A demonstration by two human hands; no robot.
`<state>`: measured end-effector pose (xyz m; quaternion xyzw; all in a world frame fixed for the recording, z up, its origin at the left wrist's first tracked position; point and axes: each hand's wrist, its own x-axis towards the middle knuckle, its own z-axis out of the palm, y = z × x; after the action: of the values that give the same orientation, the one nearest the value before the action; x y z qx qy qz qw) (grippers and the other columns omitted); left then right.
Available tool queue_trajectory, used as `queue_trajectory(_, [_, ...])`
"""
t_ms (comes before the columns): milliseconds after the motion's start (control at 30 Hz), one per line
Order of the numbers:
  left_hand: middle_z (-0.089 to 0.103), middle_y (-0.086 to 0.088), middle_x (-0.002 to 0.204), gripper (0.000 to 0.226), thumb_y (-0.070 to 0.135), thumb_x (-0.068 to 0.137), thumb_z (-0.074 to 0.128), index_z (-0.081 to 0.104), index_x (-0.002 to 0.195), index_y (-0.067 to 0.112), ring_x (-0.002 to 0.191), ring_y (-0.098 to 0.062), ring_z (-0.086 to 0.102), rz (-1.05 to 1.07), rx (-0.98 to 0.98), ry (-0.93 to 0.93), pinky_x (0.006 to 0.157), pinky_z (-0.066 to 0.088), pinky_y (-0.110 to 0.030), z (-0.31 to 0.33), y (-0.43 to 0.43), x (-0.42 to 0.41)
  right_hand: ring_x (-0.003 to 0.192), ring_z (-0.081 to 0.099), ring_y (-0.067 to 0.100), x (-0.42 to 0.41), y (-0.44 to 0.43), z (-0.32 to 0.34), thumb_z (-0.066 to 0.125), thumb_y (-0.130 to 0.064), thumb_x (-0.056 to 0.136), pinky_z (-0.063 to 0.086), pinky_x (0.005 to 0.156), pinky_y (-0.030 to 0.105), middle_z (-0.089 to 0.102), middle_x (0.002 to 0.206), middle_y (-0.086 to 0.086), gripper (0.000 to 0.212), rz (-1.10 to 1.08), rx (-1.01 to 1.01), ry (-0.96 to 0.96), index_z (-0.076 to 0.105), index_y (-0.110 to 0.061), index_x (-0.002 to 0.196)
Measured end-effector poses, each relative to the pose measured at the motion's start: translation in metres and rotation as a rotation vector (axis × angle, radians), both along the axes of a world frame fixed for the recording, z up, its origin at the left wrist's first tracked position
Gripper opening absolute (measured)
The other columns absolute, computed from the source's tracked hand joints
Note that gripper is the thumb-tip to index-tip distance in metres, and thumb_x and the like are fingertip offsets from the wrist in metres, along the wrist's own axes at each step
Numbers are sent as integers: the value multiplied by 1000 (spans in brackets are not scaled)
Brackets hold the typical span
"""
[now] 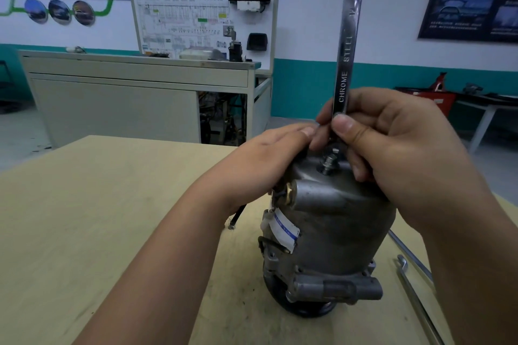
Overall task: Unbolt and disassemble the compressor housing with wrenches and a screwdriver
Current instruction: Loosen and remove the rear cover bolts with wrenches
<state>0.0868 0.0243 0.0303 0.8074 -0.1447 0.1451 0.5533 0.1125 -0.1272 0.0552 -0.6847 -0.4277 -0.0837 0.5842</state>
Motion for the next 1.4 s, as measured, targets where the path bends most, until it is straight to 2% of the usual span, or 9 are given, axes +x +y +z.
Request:
queue_trajectory(167, [64,16,79,35,35,90,36,62,67,40,83,0,59,-13,46,-4,83,45,-25,2,-1,-3,48,45,3,0,-1,0,42,-23,95,39,47,11,62,62,-6,24,45,-50,-16,60,-20,78])
queue_trajectory(367, [68,18,81,40,29,98,40,67,72,42,83,2,62,44,31,31,80,45,-27,1,0,-2,49,43,3,0,0,0,41,-42,88,36,47,12,56,59,-4,32,95,-22,-16,63,-20,79])
queue_trajectory(500, [70,15,104,31,29,100,39,69,99,39,101,1,63,40,0,32,95,45,-26,2,-3,-2,49,46,7,2,-2,0,46,-32,89,38,50,22,55,61,4,22,29,-59,-46,66,-25,90])
queue_trajectory(667, [69,18,107,32,24,100,38,68,102,37,105,3,60,30,9,3,98,42,-25,2,-2,-1,50,53,4,4,-4,-1,47,-18,96,47,55,22,63,70,-3,22,-20,-49,-65,62,-34,97])
queue_trajectory(800, [64,34,101,40,29,100,39,66,88,56,97,18,56,30,27,-30,80,40,0,3,-3,-3,53,55,9,5,-9,1,46,-20,96,51,65,37,67,80,16,23,-20,-81,-25,58,-38,103])
queue_trajectory(967, [60,44,92,45,32,100,38,62,81,65,93,26,52,21,38,-42,69,35,6,4,-4,-4,38,52,10,5,-6,1,47,-14,95,47,48,22,64,73,31,20,1,6,43,61,-28,99])
queue_trajectory(1067, [60,44,93,45,32,100,38,62,81,65,94,25,52,32,55,-44,70,35,6,5,-4,-4,34,49,11,6,-3,0,47,-9,96,41,40,21,63,66,26,17,-3,53,69,60,-18,91])
queue_trajectory(1267, [67,20,90,43,26,100,34,65,79,48,95,2,60,-4,82,-31,87,42,-25,3,-2,-2,43,45,4,4,-3,0,44,-15,97,40,43,16,61,57,-2,12,29,25,105,56,-17,94])
queue_trajectory(1400, [68,19,99,33,33,95,36,67,99,41,101,0,61,12,64,-9,91,42,-28,2,-1,-1,45,48,5,5,-4,0,49,-18,94,41,44,16,57,58,-5,14,-18,-3,90,61,-25,96])
